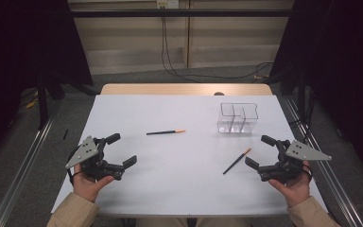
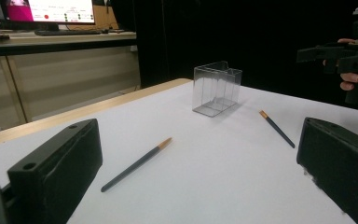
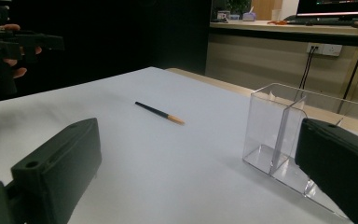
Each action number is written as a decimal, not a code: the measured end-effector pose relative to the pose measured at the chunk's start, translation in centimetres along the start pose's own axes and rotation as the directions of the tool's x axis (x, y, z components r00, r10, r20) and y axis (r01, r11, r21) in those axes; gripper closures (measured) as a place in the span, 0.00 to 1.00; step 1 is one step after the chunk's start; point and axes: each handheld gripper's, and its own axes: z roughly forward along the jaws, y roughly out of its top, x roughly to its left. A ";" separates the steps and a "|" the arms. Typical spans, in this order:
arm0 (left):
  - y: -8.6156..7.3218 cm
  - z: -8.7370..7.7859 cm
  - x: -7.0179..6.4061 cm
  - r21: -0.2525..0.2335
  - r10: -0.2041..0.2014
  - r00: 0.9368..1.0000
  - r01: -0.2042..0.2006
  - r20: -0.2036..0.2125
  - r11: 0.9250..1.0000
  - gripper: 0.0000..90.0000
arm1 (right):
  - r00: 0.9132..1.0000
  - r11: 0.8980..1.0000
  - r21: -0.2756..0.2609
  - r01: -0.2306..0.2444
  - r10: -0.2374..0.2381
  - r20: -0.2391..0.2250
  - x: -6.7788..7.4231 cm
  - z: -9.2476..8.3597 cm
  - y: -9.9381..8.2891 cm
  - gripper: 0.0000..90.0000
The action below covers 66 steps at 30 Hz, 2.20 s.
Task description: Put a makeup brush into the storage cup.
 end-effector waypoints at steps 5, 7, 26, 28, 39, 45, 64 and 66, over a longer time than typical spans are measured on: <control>0.1 0.3 0.1 -0.004 -0.001 1.000 0.001 0.000 1.000 0.00 | 1.000 1.000 0.002 0.000 0.000 0.002 0.1 -0.2 -0.1 0.00; 0.1 0.5 0.1 -0.003 -0.002 1.000 0.002 0.003 1.000 0.00 | 1.000 1.000 0.002 -0.001 0.001 0.006 0.1 -0.5 -0.1 0.00; 0.6 3.1 1.0 0.007 0.002 1.000 -0.002 0.012 1.000 0.00 | 1.000 1.000 0.009 0.006 -0.006 0.003 0.1 -0.5 -0.2 0.00; 0.7 3.2 1.0 0.003 -0.001 1.000 0.001 0.015 1.000 0.00 | 1.000 1.000 0.013 0.007 -0.007 0.000 0.2 -0.5 -0.3 0.00; 1.1 4.6 2.0 0.028 0.014 1.000 -0.014 0.001 1.000 0.00 | 1.000 1.000 0.022 0.021 -0.021 -0.013 0.5 -0.3 -0.3 0.00; 1.5 5.5 2.6 0.015 0.009 1.000 -0.009 -0.004 1.000 0.00 | 1.000 1.000 0.023 0.012 -0.011 -0.008 0.3 -0.4 -0.4 0.00; 1.5 8.6 4.1 0.046 0.001 1.000 -0.001 0.011 0.999 0.00 | 1.000 1.000 0.022 0.015 -0.015 -0.011 0.6 -0.5 -0.4 0.00; 1.5 8.9 4.3 0.049 -0.002 1.000 0.002 0.013 0.999 0.00 | 1.000 1.000 0.023 0.016 -0.016 -0.014 0.6 -0.5 -0.4 0.00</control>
